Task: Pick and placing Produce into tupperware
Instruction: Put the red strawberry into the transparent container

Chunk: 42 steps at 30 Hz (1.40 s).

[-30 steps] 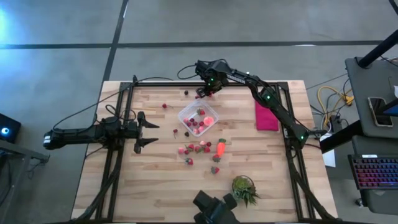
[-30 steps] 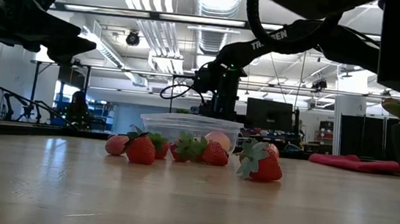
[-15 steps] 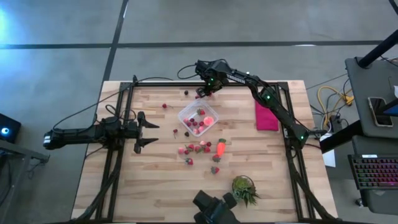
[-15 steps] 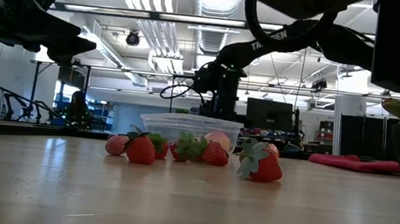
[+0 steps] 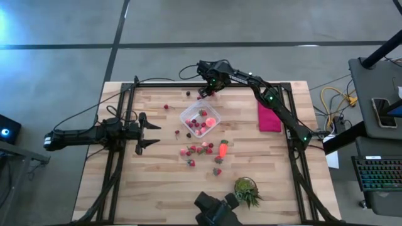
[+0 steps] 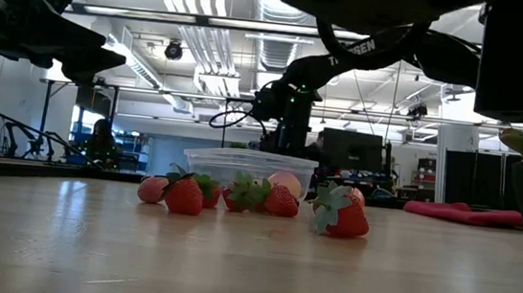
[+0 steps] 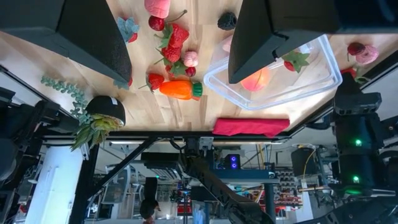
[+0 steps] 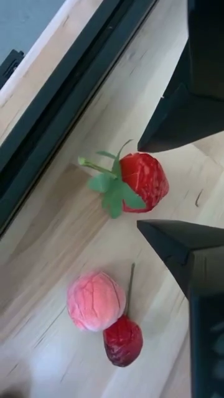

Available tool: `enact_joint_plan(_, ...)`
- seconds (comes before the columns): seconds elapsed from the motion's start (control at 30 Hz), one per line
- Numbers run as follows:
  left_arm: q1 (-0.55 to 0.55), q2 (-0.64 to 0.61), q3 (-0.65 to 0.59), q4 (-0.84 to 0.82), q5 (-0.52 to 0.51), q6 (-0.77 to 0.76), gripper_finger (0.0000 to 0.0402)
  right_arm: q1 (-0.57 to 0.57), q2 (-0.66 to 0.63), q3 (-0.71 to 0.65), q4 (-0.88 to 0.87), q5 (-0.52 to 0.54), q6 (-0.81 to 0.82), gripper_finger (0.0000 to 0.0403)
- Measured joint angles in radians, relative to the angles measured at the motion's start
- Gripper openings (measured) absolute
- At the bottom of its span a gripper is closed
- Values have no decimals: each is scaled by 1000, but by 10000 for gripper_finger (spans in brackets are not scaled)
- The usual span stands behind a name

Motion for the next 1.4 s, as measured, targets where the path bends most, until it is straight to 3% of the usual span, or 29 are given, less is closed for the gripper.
enact_joint_plan(0.43,0,0,0,0,0,0,255,-9,0,-6,23,0,-1,198)
enact_joint_plan(0.87,0,0,0,0,0,0,255,-15,-2,-25,19,-8,-4,134)
enact_joint_plan(1.07,0,0,0,0,0,0,255,-14,-6,-7,-1,-46,-12,142)
enact_joint_plan(1.2,0,0,0,0,0,0,255,-6,-40,16,-60,-113,-48,150)
enact_joint_plan(1.4,0,0,0,0,0,0,255,49,-144,16,-148,-114,-97,140)
